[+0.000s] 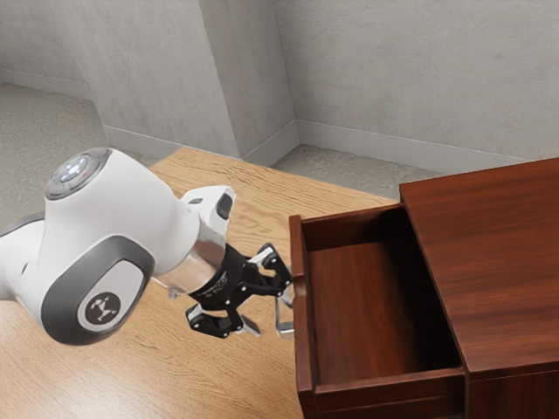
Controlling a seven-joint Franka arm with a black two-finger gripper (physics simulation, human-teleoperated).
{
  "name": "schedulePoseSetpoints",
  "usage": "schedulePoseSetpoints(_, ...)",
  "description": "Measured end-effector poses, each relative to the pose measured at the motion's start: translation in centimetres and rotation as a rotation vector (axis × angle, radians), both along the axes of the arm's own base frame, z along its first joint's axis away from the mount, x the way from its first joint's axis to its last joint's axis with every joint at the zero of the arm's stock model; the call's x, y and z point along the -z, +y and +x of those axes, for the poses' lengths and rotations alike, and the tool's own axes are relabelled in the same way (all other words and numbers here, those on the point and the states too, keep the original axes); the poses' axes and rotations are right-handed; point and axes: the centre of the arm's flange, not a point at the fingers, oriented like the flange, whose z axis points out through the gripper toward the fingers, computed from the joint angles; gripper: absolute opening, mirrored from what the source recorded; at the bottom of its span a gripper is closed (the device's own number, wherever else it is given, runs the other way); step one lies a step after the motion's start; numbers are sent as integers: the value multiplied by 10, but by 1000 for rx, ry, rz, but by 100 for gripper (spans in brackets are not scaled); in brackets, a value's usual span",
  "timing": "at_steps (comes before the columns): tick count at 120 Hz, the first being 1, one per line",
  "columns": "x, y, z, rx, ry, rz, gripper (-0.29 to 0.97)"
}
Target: Pull the drawer handle with one arm to open the drawer
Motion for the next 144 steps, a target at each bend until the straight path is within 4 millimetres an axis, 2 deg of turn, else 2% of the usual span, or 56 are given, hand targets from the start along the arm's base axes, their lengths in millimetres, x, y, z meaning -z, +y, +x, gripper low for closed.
schedulePoseSetpoints(23,-1,13,-6,-20,-3,-6,34)
schedulePoseSetpoints(67,1,18,-22,-28,-4,-11,34)
schedulePoseSetpoints(100,2,23,-24,-35,0,-8,34)
schedulePoseSetpoints(144,-3,21,-27,-33,-14,-17,45)
